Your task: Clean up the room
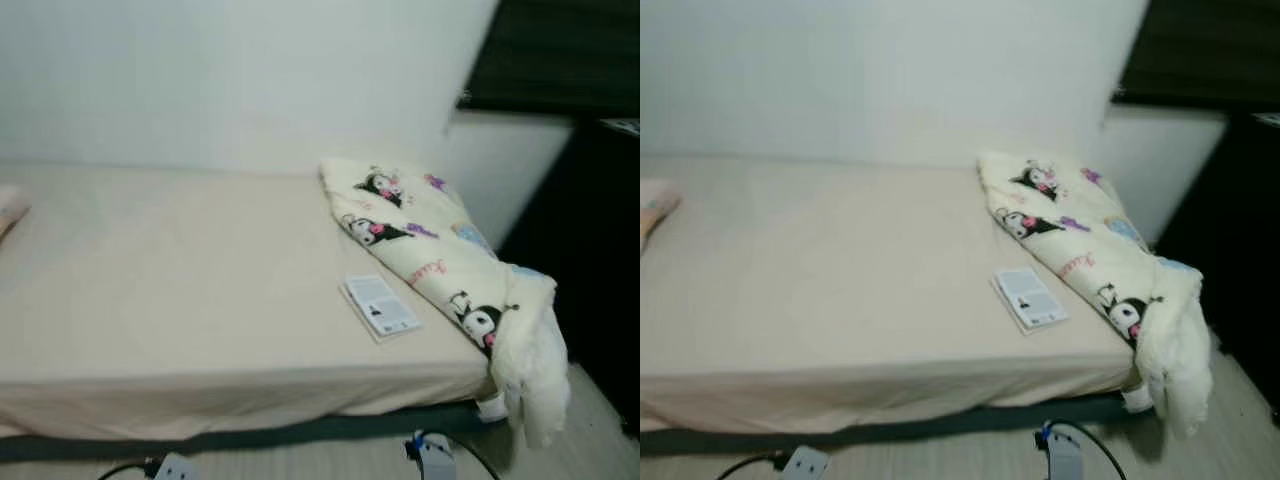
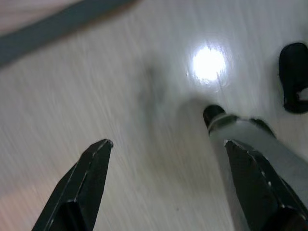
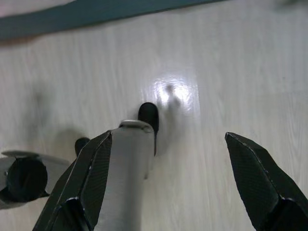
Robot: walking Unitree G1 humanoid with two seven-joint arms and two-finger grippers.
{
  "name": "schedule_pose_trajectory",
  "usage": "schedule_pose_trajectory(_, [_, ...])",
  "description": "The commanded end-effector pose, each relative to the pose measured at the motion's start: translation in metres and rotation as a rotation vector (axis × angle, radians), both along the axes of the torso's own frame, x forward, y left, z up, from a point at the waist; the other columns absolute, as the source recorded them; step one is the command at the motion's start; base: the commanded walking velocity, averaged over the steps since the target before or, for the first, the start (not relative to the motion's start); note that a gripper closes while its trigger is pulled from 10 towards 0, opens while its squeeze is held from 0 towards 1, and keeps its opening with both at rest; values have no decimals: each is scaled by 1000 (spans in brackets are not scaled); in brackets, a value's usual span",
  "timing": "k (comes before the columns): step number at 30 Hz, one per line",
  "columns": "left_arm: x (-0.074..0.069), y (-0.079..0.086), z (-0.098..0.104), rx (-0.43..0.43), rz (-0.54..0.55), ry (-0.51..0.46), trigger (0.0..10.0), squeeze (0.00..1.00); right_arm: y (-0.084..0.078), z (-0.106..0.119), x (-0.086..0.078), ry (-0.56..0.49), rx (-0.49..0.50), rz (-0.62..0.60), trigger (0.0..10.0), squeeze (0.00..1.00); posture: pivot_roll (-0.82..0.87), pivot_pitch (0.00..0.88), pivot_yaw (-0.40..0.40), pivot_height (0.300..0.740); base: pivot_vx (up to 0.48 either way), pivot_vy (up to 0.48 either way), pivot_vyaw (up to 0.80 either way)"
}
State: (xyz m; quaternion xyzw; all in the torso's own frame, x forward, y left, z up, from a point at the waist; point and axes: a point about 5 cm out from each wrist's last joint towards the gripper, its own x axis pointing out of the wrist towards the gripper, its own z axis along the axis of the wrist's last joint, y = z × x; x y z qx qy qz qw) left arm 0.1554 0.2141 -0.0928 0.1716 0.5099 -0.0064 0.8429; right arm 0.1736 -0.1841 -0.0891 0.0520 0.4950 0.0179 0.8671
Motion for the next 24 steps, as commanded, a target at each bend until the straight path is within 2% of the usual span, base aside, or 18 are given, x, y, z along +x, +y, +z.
schedule_pose_trajectory(1, [2,-3,0,-20,6,-2,10000,0,-2,0,0,-5,-17,6,10000,0,113,0,-82,740,0,0,0])
schedule_pose_trajectory(4, [2,-2,0,-28,21,2,10000,0,-2,0,0,-8,-17,6,10000,0,110,0,-81,740,0,0,0])
schedule_pose_trajectory(8, [3,-2,0,-46,54,3,10000,0,-4,1,0,-9,-22,10,10000,0,110,0,-81,740,0,-480,0])
schedule_pose_trajectory(12, [5,-4,1,-59,67,-1,10000,0,-13,5,5,-38,-23,39,10000,0,110,0,-83,740,0,-480,0])
schedule_pose_trajectory(14, [6,-5,1,-64,68,-1,10000,0,-18,7,7,-49,-34,63,10000,0,110,0,-83,740,0,-480,688])
schedule_pose_trajectory(20, [6,-6,1,-68,69,1,10000,0,-19,6,4,-41,-37,54,10000,0,106,0,-83,740,0,-480,700])
schedule_pose_trajectory(24, [6,-6,1,-72,70,6,10000,0,-15,4,2,-28,-34,33,10000,0,107,0,-83,740,0,-480,0])
